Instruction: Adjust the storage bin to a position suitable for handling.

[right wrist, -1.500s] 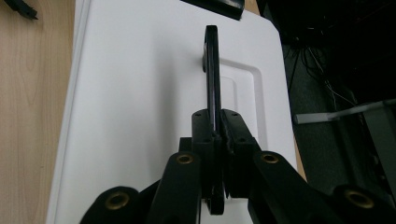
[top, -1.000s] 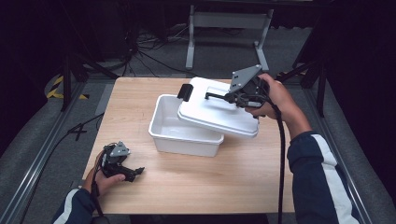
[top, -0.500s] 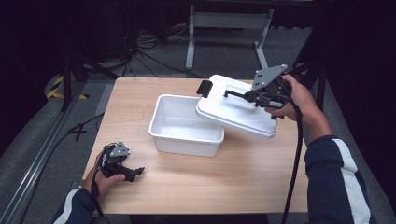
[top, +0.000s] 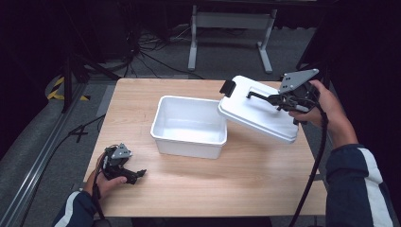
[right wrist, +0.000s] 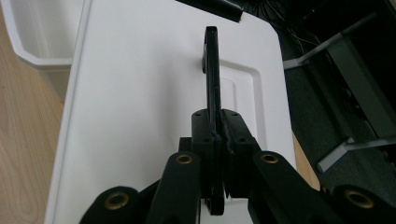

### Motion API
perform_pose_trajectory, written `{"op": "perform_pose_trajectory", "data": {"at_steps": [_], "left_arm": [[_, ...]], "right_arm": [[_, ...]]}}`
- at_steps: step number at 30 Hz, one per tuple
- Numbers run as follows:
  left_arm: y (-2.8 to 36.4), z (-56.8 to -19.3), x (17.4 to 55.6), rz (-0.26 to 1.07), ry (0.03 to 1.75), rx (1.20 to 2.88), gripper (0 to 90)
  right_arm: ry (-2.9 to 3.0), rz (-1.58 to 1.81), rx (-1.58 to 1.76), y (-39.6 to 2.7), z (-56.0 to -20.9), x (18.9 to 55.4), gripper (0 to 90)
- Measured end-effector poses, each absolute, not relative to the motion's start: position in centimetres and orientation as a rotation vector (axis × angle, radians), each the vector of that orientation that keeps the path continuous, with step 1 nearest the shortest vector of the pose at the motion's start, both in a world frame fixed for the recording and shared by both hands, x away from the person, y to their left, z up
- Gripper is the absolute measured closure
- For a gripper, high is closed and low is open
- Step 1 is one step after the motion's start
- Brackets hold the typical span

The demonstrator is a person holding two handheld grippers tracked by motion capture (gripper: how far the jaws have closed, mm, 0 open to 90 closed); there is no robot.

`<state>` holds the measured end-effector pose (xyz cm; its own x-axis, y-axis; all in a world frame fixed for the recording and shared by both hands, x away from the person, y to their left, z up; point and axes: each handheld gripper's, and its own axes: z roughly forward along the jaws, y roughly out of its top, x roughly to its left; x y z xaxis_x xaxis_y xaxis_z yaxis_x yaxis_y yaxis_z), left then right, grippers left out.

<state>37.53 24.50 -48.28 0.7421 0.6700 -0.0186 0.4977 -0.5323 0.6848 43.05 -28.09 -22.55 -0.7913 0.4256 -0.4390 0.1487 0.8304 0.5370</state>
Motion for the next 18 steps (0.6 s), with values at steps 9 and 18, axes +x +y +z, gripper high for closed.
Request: {"op": "perform_pose_trajectory", "data": {"at_steps": [9, 18], "left_arm": [[24.5, -48.3, 37.5, 0.322, 0.874, 2.248, 0.4], [24.5, -48.3, 37.5, 0.322, 0.874, 2.248, 0.4]], "right_arm": [[2.432, 0.646, 0.482, -30.6, -23.2, 42.7, 85.1], [2.431, 0.637, 0.537, -32.4, -24.7, 42.7, 85.0]]}}
